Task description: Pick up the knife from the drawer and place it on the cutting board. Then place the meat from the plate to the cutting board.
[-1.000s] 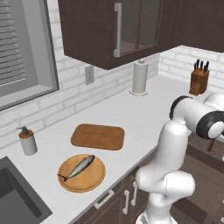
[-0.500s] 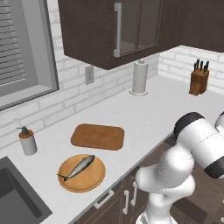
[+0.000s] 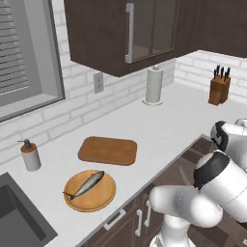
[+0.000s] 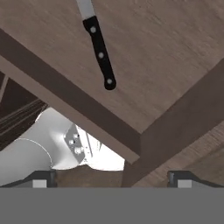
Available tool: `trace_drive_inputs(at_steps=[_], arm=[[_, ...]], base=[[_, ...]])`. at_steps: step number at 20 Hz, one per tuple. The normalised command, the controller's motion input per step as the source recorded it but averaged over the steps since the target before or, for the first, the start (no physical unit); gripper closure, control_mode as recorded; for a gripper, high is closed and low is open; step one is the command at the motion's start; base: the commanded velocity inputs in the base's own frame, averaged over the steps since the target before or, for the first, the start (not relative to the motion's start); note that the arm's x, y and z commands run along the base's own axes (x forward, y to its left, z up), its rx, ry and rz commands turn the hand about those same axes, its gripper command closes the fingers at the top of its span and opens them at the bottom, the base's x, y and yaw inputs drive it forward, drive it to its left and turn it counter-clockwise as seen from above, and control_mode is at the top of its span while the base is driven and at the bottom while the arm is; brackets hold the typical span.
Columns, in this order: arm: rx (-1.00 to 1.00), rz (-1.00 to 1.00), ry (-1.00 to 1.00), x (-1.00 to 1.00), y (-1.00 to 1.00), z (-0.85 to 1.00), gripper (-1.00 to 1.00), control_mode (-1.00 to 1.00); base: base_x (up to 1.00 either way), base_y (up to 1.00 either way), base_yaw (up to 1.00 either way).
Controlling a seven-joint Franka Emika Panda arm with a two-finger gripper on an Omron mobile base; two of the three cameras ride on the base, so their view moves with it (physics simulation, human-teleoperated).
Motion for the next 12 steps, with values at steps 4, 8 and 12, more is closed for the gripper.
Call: trace_drive_inputs(at_steps=[4, 8, 12], arm=[[0.06, 0.13, 0.25, 0.67, 0.14, -0.03, -1.0, -1.0], [0.16, 0.2, 0.12, 0.24, -0.01, -0.22, -1.0, -1.0], [0.13, 0.17, 0.03, 0.29, 0.0, -0.41, -1.0, -1.0]], base=[[0.0, 0.0, 0.0], [0.0, 0.0, 0.0], [0.0, 0.0, 0.0]])
